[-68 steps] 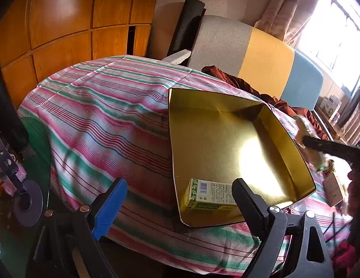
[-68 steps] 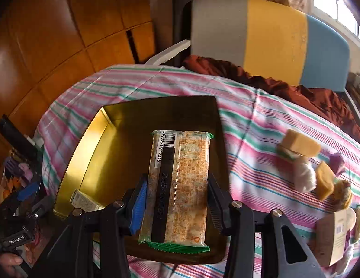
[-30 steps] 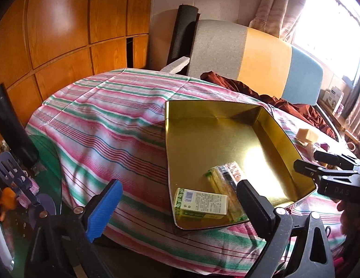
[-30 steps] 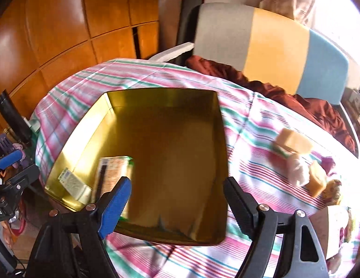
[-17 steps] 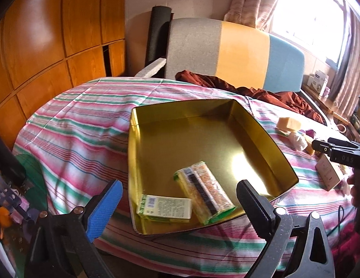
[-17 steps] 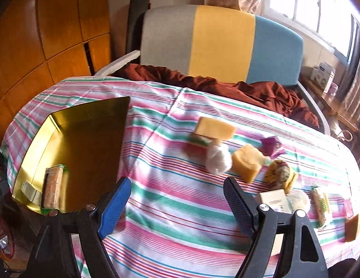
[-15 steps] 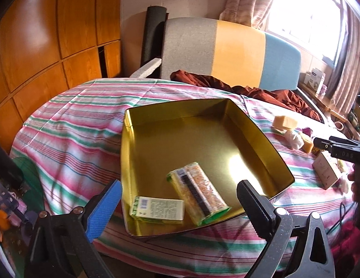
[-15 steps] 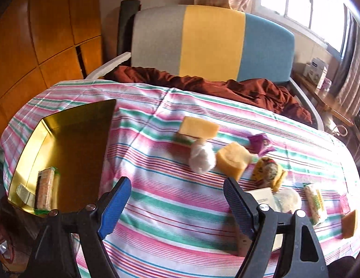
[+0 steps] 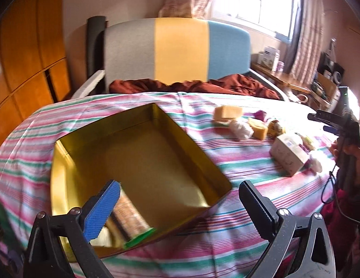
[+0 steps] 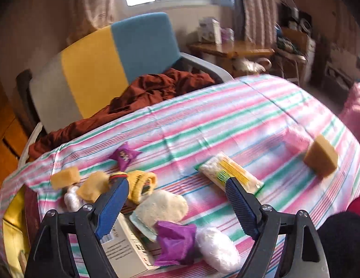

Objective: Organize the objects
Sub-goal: 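Move the left gripper back to the items and grasp the beige barcode box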

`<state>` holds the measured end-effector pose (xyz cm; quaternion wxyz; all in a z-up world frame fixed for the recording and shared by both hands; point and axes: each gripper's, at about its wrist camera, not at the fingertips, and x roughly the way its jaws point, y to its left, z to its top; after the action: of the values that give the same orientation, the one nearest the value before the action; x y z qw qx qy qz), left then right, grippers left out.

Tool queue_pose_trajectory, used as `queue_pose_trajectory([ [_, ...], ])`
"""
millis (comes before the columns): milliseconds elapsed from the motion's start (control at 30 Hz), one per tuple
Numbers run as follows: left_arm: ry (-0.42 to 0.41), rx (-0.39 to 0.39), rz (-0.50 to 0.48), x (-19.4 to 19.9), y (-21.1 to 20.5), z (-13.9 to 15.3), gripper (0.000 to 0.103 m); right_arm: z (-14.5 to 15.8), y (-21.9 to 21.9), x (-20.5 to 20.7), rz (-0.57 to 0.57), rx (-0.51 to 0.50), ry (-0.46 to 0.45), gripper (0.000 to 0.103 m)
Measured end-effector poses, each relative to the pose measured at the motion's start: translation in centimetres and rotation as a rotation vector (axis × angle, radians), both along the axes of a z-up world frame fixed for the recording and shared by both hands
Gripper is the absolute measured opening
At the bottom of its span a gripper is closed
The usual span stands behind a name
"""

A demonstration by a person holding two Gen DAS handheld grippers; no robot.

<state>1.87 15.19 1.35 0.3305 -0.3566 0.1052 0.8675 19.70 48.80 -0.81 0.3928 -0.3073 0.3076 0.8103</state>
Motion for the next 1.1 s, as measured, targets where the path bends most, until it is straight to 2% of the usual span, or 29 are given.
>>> queue_pose_trajectory([
  [133, -0.041, 0.020, -0.090, 0.6, 4.1, 0.0, 0.103, -0.9, 1.6, 2.0, -0.079, -0.102, 0.062, 0.087],
  [200, -0.062, 0.002, -0.134, 1.0, 6.5, -0.4, 0.103, -1.3, 1.9, 2.6, -0.094, -0.138, 0.086, 0.087],
  [400, -0.186, -0.009, -0.289, 2.0, 13.7, -1.5, 0.103, -1.0, 1.8, 3.1, -0.106, -0.138, 0.108, 0.087],
  [500, -0.234, -0.035, -0.332, 2.2, 17.5, -2.3, 0.103, -0.7, 1.9, 3.4, -0.115, -0.123, 0.125, 0.087],
  [633, -0.264, -0.062, -0.357, 2.3, 22.0, -3.2, 0.103, -0.7, 2.4, 4.0, -0.138, -0.136, 0.162, 0.087],
  [833, -0.372, -0.051, -0.341, 1.2, 27.7, -4.8, 0.103, -1.0, 2.9, 4.7, -0.154, -0.167, 0.201, 0.087],
  [967, -0.426, -0.083, -0.296, 0.3, 30.4, -6.6, 0.103, -1.3, 3.2, 4.7, -0.155, -0.183, 0.211, 0.087],
  [1100, -0.425, -0.121, -0.277, 0.4, 31.8, -8.2, 0.103, -1.5, 3.3, 4.5, -0.142, -0.197, 0.210, 0.087],
])
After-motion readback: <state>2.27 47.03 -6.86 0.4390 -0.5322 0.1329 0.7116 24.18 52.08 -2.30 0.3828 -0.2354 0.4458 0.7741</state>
